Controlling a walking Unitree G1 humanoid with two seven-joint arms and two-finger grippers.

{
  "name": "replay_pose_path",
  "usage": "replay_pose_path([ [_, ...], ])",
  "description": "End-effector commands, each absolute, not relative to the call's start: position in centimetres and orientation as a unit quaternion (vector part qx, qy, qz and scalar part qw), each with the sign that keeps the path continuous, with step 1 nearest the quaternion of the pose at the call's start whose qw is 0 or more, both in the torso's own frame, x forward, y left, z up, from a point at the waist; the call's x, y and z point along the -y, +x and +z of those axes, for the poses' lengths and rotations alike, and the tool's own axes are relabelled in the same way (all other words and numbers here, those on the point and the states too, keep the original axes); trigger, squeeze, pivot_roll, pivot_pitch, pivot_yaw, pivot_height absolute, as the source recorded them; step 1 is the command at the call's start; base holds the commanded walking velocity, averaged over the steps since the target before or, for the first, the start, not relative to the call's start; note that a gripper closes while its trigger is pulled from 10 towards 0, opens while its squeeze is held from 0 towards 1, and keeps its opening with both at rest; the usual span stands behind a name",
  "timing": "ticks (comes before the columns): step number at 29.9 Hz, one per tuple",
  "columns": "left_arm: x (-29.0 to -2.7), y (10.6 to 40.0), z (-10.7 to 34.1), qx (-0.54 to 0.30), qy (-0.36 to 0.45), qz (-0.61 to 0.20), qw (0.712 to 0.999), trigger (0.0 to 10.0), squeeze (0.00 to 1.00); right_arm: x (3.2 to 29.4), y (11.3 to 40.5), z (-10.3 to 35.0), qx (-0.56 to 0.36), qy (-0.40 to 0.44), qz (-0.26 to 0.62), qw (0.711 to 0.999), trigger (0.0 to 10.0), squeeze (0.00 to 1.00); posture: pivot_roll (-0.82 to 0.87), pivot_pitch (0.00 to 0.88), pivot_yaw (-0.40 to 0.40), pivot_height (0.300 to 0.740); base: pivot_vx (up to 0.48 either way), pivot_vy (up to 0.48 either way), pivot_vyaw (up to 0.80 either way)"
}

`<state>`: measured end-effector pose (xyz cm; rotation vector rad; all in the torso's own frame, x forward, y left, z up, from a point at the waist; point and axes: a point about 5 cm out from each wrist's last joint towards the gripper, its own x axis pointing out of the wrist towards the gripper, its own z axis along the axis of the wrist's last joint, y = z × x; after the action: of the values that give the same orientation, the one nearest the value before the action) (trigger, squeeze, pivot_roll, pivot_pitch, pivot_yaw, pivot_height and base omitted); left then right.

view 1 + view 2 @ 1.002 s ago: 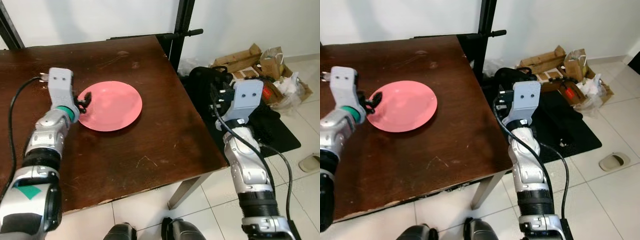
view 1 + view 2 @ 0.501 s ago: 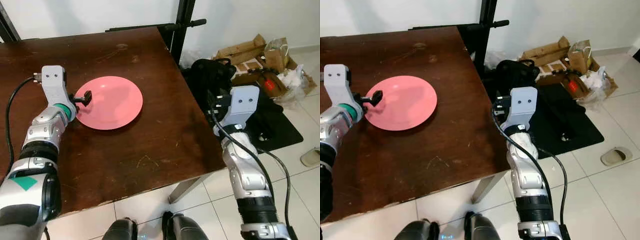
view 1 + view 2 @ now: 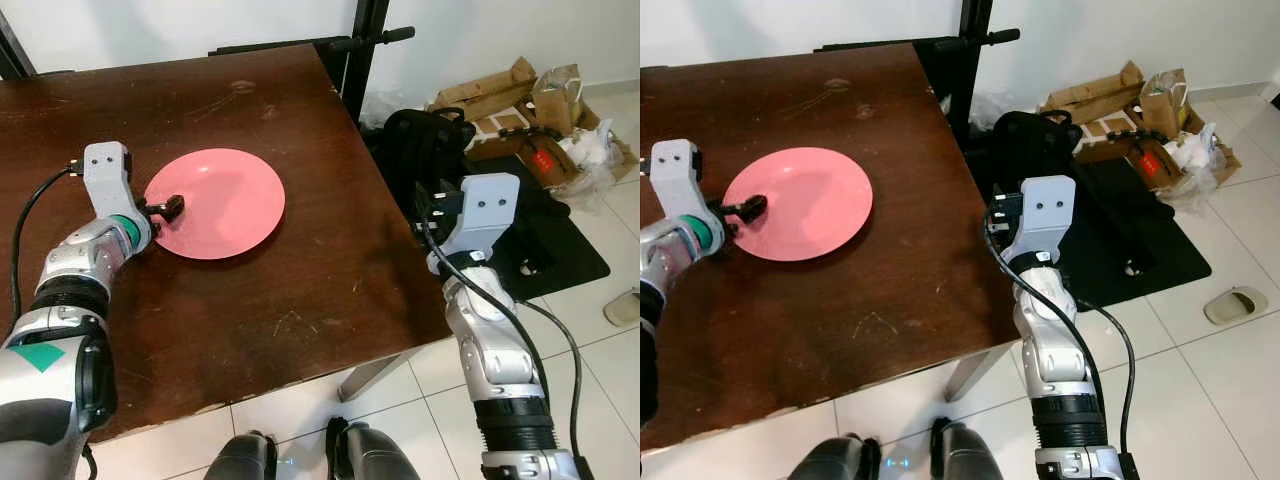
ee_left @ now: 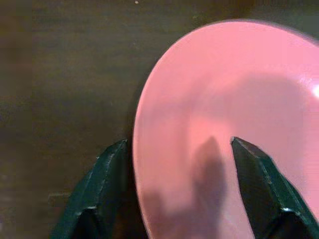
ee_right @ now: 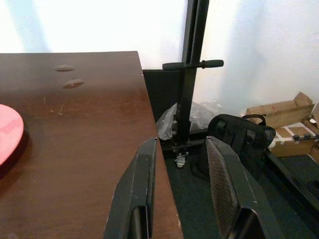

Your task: Setting the table

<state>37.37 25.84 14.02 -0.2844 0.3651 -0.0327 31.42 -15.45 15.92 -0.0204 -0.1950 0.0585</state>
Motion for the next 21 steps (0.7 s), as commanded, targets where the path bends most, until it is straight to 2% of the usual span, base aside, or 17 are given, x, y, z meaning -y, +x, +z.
replay_pose_path([
  [1, -25.2, 36.68, 12.02, -0.221, -0.174, -0.022, 0.959, 0.0, 0.0, 15.88, 31.42, 15.81, 0.09, -0.007, 0.021, 0.996, 10.0, 0.0, 0.05, 0.105, 0.02, 0.74, 0.0, 0.0, 0.0],
  [21, -24.57, 36.9, 12.41, -0.197, -0.237, -0.045, 0.95, 0.0, 0.0, 16.05, 31.96, 16.18, 0.094, -0.01, 0.019, 0.995, 10.0, 0.0, 0.05, 0.069, 0.015, 0.74, 0.0, 0.0, 0.0],
])
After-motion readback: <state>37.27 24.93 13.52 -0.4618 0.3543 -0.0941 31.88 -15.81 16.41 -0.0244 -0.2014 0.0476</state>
